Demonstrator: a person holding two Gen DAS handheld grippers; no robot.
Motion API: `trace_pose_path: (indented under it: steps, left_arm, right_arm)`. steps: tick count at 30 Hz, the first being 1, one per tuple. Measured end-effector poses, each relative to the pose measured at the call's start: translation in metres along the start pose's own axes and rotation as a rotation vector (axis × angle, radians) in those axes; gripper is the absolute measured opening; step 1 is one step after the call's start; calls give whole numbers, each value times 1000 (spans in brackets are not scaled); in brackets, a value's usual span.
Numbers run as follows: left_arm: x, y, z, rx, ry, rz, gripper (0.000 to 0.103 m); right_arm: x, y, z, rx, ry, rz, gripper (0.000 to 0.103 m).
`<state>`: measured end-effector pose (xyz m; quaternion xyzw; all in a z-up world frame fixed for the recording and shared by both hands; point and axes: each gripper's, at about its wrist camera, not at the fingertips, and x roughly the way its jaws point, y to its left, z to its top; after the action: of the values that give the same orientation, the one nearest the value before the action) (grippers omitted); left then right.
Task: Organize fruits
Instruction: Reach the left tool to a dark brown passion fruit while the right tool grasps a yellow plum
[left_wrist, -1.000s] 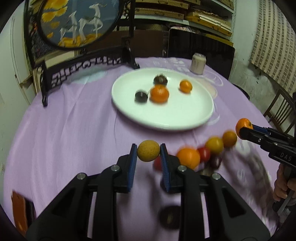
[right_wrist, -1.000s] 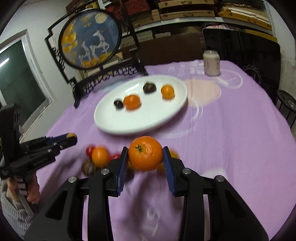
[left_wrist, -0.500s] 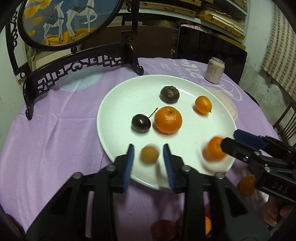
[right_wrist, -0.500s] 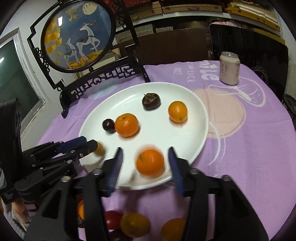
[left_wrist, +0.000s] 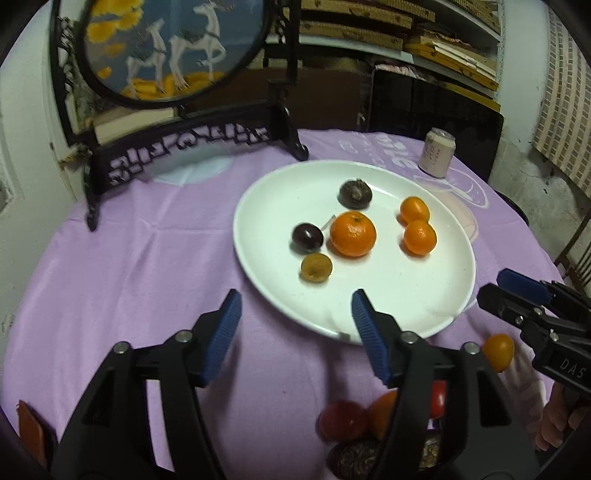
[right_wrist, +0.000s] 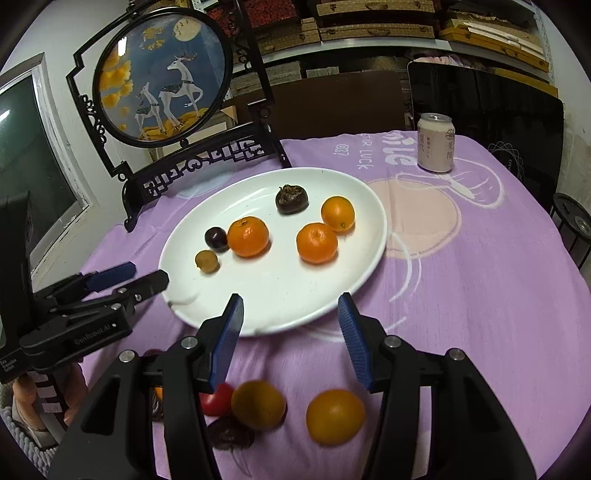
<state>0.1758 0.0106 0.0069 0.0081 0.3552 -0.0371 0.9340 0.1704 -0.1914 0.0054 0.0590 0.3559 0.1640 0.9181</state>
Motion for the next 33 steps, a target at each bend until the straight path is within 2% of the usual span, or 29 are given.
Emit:
trace_pose_path:
  steps: [4, 12, 14, 28, 33]
  left_arm:
    - [-20, -2, -6, 17, -54, 36, 75]
    - [-38, -2, -14, 29, -83, 60, 83]
    - [-42, 0, -16, 25, -86, 62, 84]
    - [-47, 6, -29, 17, -70, 89, 92]
    - [-49, 14, -38, 13, -38, 99, 95]
  right_arm:
    - [-8, 3, -8, -17, -13, -10, 54]
    - [-16, -1, -22, -6, -2, -17, 55]
    - [-19, -2, -25, -3, -4, -20, 58]
    - [-32, -9, -47, 19, 13, -41, 59]
    - [-37, -12, -55, 29, 21, -47, 59]
